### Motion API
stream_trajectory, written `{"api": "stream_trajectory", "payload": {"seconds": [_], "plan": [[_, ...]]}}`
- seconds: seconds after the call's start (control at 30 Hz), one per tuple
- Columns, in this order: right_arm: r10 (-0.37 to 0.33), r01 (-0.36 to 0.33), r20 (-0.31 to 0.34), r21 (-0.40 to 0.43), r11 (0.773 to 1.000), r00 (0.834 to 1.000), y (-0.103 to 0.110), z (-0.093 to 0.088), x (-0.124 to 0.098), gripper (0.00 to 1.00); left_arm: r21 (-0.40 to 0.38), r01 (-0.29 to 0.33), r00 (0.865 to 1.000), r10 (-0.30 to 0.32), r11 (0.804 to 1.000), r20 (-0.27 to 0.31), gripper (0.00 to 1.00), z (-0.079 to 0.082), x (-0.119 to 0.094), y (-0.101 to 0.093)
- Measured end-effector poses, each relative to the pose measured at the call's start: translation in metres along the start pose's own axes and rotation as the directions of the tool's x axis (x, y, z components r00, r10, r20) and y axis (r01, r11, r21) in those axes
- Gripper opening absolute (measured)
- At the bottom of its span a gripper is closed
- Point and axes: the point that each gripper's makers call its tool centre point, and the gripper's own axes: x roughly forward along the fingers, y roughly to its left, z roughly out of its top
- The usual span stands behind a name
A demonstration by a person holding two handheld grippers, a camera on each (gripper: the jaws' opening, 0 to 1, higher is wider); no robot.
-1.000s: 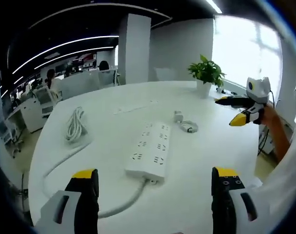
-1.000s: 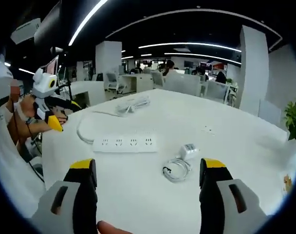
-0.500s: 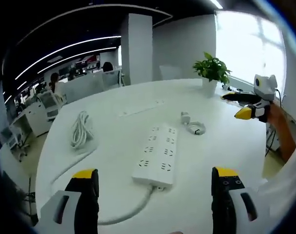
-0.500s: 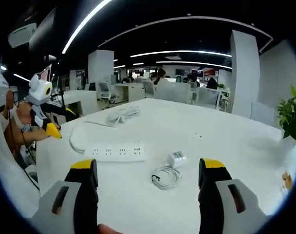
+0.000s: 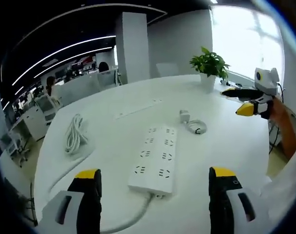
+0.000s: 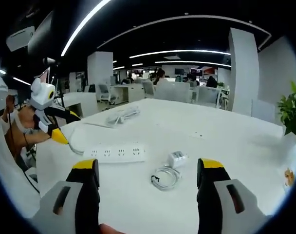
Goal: Straighten the power strip on the desk, plug the charger into it
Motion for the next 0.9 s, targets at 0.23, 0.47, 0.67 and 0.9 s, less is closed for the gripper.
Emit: {"api": "stream_trajectory", "payload": {"seconds": [0.23,0.47,0.67,0.9], "plan": [[0.005,-0.005,0.006,0.006,1.000,1.000,-0.001,0.000,0.002,0.80,-0.020,-0.011,1.000,0.011,1.000,0.004,0.95,0.003,-0.001,0.003],[0.019,-0.019,0.004,0.009,1.000,1.000,0.003,-0.001,0.004,0.79,0.009,-0.008,1.000,0.008,1.000,-0.022,0.95,-0.002,0.006,-0.001],[0.029,-0.029,0.006,0.005,1.000,1.000,0.007,-0.001,0.005,0.79,0.007,0.002,0.999,-0.002,1.000,-0.032,0.96,-0.004,0.008,-0.005],[0.035,-0.035,0.014,-0.006,0.999,0.999,0.009,0.003,0.006,0.79,0.009,-0.002,0.999,0.003,1.000,-0.042,0.96,-0.007,0.009,-0.002]]}}
